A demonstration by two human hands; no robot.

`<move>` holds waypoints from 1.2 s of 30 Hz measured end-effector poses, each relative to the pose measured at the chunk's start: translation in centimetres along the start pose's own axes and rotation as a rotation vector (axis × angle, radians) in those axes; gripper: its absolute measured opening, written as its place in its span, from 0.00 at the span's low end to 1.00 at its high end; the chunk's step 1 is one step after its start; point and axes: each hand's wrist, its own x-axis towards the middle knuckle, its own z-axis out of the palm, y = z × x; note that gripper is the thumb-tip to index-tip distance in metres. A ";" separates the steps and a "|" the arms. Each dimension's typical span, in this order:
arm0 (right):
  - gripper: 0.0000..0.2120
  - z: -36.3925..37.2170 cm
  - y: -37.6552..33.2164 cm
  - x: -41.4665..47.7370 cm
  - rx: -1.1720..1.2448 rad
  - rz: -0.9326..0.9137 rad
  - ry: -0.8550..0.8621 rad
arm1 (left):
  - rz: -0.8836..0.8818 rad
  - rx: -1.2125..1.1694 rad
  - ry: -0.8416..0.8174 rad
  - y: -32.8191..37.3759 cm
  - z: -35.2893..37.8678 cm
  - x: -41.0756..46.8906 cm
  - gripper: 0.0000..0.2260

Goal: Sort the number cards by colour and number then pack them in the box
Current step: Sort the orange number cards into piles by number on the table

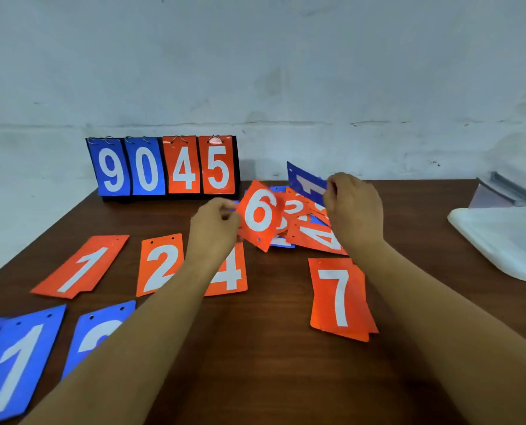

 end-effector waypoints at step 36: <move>0.11 -10.3 -9.1 -14.1 0.507 0.196 -0.167 | -0.150 -0.491 -0.313 -0.4 -4.6 -12.7 0.08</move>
